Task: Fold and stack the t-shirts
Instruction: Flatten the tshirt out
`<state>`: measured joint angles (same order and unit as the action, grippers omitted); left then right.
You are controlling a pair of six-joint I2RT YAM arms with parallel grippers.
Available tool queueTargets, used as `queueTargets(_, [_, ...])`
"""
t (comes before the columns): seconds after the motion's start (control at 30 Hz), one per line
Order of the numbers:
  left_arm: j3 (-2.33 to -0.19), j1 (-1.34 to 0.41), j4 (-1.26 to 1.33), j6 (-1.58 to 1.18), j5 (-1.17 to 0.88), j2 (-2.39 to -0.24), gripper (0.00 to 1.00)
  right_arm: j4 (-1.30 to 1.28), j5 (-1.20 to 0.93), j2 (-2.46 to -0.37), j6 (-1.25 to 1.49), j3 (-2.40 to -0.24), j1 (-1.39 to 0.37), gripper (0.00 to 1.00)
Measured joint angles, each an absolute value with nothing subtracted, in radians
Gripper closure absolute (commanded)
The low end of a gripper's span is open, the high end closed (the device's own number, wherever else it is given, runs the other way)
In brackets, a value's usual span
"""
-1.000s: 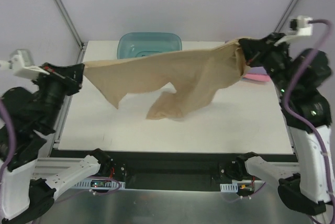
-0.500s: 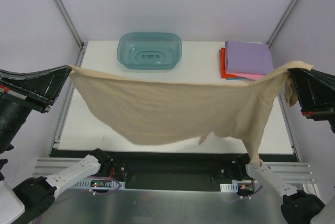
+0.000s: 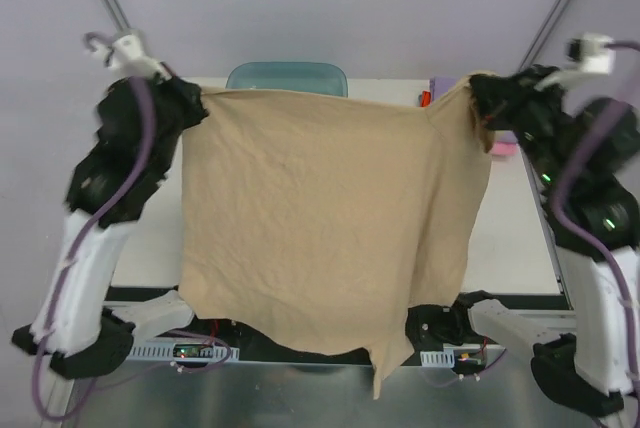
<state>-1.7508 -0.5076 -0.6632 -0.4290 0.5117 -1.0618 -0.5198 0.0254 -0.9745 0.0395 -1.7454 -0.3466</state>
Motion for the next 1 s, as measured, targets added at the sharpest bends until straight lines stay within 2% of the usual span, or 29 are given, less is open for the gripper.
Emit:
queueTargets(0.03, [-1.708,-0.444,-0.652,-0.438,0.501,-1.111,1.0,-0.509,0.062,-1.021,0.039,-1.704,-0.347,0.82])
queueTargets(0.07, [-1.658,-0.38,-0.642,-0.458,0.47,-1.176,1.0,-0.508,0.097,-1.085,0.038,-1.664,-0.347,0.8])
queueTargets(0.1, [-1.612,-0.318,-0.635,-0.476,0.452,-1.252,0.72,-0.501,0.124,-1.164,0.039,-1.631,-0.346,0.76])
queueTargets(0.13, [-1.569,-0.267,-0.633,-0.488,0.447,-1.335,0.5,-0.494,0.142,-1.242,0.039,-1.604,-0.345,0.57])
queueTargets(0.17, [-1.538,-0.24,-0.636,-0.489,0.444,-1.403,0.36,-0.486,0.148,-1.322,0.039,-1.582,-0.345,0.45])
queueTargets(0.2, [-1.505,-0.212,-0.646,-0.502,0.442,-1.499,0.01,-0.484,0.15,-1.418,0.038,-1.562,-0.345,0.26])
queueTargets(0.23, [-1.487,-0.197,-0.656,-0.505,0.438,-1.577,0.0,-0.485,0.152,-1.49,0.04,-1.555,-0.344,0.04])
queueTargets(0.33, [-1.458,-0.19,-0.682,-0.514,0.412,-1.707,0.01,-0.514,0.146,-1.715,0.034,-1.56,-0.344,0.03])
queueTargets(0.43, [-1.437,-0.192,-0.702,-0.519,0.397,-1.703,0.01,-0.559,0.133,-1.797,0.033,-1.555,-0.344,0.03])
queueTargets(0.6, [-1.348,-0.197,-0.677,-0.55,0.358,-1.557,0.01,-0.505,0.093,-1.655,0.046,-1.414,-0.344,0.03])
queueTargets(0.73, [-1.198,-0.197,-0.663,-0.582,0.286,-1.424,0.01,-0.472,0.02,-1.506,0.068,-1.249,-0.345,0.03])
queueTargets(1.0, [-0.93,-0.194,-0.613,-0.611,0.199,-1.37,0.01,-0.439,-0.094,-1.553,0.101,-1.086,-0.352,0.03])
